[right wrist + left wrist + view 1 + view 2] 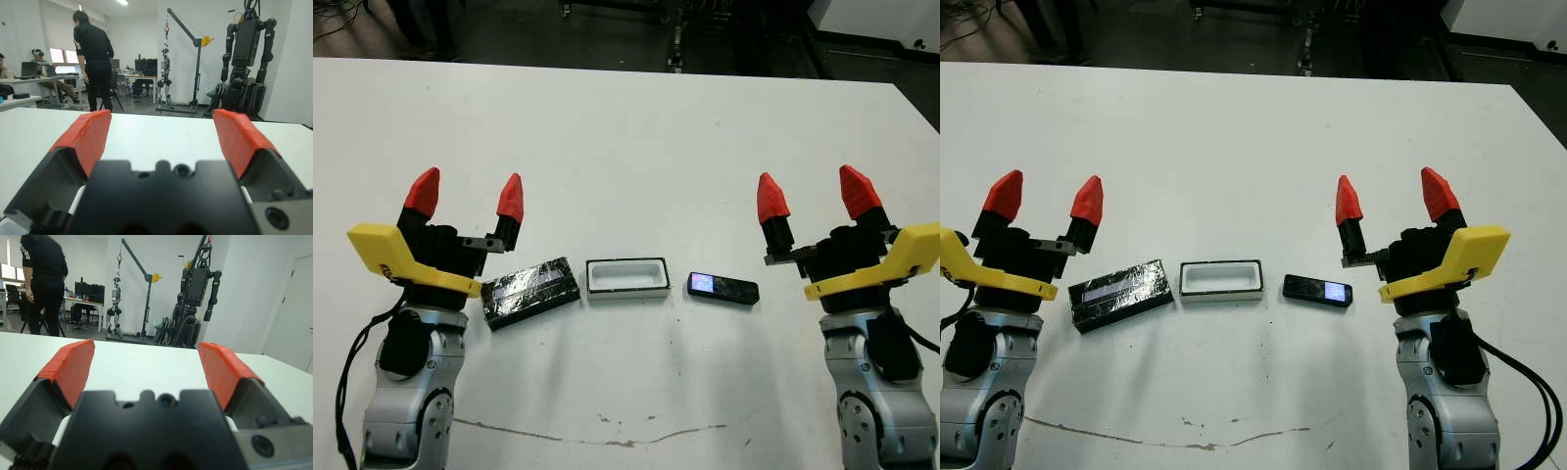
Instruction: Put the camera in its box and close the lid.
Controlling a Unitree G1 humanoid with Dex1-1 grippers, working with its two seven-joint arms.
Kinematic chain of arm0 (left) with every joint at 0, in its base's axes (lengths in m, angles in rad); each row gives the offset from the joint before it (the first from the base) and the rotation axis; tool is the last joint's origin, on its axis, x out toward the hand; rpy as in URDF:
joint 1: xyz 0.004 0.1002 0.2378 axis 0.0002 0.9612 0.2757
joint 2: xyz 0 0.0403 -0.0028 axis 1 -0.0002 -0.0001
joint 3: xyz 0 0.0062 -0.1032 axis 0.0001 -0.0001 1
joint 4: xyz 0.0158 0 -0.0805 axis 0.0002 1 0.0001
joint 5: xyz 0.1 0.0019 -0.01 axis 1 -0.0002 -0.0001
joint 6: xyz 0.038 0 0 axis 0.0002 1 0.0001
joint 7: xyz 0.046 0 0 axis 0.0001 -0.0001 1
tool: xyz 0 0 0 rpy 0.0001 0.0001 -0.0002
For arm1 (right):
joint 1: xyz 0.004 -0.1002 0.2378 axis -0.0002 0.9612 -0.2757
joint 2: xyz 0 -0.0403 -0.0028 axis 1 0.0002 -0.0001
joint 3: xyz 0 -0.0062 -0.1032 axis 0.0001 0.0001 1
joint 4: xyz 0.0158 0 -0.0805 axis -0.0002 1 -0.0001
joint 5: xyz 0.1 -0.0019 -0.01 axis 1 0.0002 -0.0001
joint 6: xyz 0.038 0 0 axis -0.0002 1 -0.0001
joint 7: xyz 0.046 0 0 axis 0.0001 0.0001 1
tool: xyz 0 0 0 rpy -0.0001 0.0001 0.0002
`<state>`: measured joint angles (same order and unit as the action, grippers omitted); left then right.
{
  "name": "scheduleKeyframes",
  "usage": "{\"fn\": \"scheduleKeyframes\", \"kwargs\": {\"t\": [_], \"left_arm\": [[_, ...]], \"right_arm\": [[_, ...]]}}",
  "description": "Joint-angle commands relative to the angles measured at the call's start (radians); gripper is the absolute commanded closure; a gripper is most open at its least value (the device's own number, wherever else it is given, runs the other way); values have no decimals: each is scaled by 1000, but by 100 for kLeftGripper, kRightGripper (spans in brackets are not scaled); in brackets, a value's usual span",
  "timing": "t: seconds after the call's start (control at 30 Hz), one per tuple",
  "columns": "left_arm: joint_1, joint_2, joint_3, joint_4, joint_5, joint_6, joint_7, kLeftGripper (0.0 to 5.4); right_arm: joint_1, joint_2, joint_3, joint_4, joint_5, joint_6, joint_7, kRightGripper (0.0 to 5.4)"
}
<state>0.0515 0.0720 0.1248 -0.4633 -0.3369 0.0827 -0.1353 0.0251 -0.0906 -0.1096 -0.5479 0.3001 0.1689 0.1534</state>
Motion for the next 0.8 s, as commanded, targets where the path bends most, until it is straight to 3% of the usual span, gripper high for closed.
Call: {"fn": "scheduleKeyframes", "kwargs": {"t": [0.03,0.33,0.47,0.6,0.7,0.8], "left_arm": [[5,0,-1,13,2,-6,-4,2],[11,0,-2,19,0,-15,-14,2],[10,-1,-1,23,10,-26,-10,2],[12,-1,0,26,2,-28,-15,2],[14,-1,-1,29,11,-32,-9,2],[15,-3,-1,26,9,-28,-5,2]], "right_arm": [[2,-18,-4,-3,-3,14,-1,0],[-2,-63,-15,14,25,18,54,0],[-57,-207,-66,7,85,74,176,0],[-187,-433,-121,24,147,197,324,0],[-308,-572,-110,118,169,241,466,0],[-429,-658,-58,236,184,297,591,0]]}}
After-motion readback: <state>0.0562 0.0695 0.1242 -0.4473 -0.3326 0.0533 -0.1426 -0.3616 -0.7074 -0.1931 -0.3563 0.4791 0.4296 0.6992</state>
